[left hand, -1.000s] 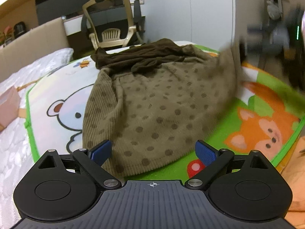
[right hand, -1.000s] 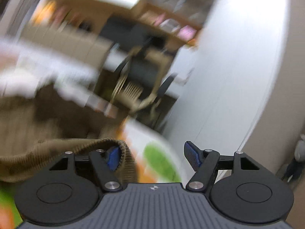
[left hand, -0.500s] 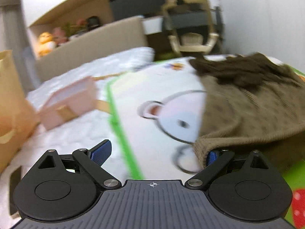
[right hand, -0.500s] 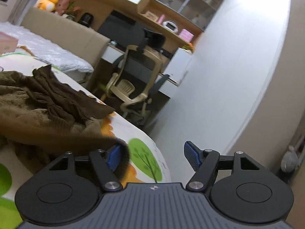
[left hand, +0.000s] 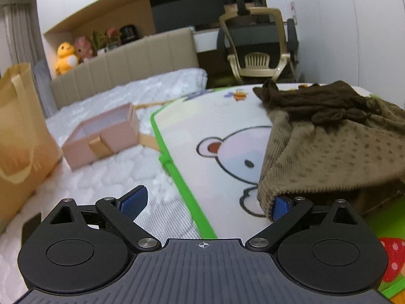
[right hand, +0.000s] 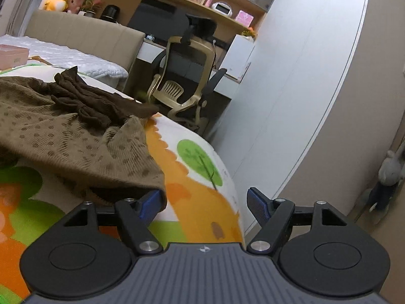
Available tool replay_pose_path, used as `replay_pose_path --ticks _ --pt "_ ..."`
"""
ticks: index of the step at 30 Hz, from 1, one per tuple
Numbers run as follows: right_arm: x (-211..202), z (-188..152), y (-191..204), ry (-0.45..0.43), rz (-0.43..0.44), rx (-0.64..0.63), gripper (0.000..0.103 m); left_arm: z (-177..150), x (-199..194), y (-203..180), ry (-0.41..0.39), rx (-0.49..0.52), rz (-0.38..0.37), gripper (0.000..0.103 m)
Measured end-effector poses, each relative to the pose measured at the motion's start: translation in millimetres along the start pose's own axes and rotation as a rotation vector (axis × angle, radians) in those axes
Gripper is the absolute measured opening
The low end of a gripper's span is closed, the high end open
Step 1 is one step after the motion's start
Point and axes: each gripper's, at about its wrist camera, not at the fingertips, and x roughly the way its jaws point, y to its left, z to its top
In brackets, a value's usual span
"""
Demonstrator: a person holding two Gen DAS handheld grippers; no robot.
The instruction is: Fold clothes
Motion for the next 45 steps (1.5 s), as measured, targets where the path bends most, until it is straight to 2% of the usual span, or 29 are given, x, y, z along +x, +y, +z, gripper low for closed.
replay_pose_path --ticks 4,7,11,13,15,19,22,24,25,27,30,34,37,40,45 --pt "7.4 -5.9 3.8 0.035 -0.005 -0.039 0.073 -1.5 -0.1 -4.9 0.007 0.027 -0.003 0.099" --pt "14.3 -15.2 2.6 0.098 0.001 -0.028 0.073 -13.9 -0.5 -3.2 0.049 0.043 -0.01 0.099" --pt "9.1 -32.2 -1.1 0.157 0.04 -0.035 0.081 -27.6 -5.3 -5.3 0.102 0.086 -0.086 0.099" --pt "1.8 -33.2 -8.8 0.153 0.098 -0.01 0.082 -29.0 -15.8 -8.1 0.1 0.103 -0.164 0.099" --pt "-5.7 -25.9 -18.8 0.126 0.161 0.048 0.083 -16.3 -11.8 -19.1 0.09 0.1 -0.207 0.099" --pt "-10.4 14.4 -26.8 -0.005 0.284 0.158 0.088 15.1 2.6 -44.9 0.066 0.085 -0.277 0.099" --pt "9.1 49.7 -17.6 -0.041 0.419 0.203 0.091 38.7 13.3 -64.3 0.048 0.074 -0.33 0.1" --pt "34.1 68.7 -2.7 -0.018 0.513 0.217 0.091 54.4 20.5 -77.2 0.036 0.066 -0.365 0.1" --pt "46.6 72.4 7.4 0.002 0.529 0.199 0.091 62.3 24.1 -83.6 0.03 0.062 -0.382 0.1" --pt "71.5 75.6 29.8 0.044 0.533 0.138 0.091 78.3 35.1 -97.8 0.021 0.062 -0.405 0.1" --pt "97.8 63.8 46.9 0.126 0.477 0.037 0.091 100.9 60.7 -118.2 0.025 0.079 -0.398 0.1" --pt "109.4 37.1 38.6 0.221 0.416 -0.063 0.092 126.9 87.9 -127.1 0.037 0.102 -0.429 0.1" --pt "113.2 41.6 17.7 0.289 0.414 -0.075 0.093 141.8 113.0 -129.5 0.048 0.13 -0.431 0.101" --pt "117.1 68.0 1.6 0.267 0.414 -0.059 0.093 153.9 138.9 -131.7 0.061 0.133 -0.432 0.101" --pt "157.8 138.9 -1.8 0.155 0.489 0.101 0.101 167.1 172.0 -129.2 0.065 0.112 -0.429 0.101"
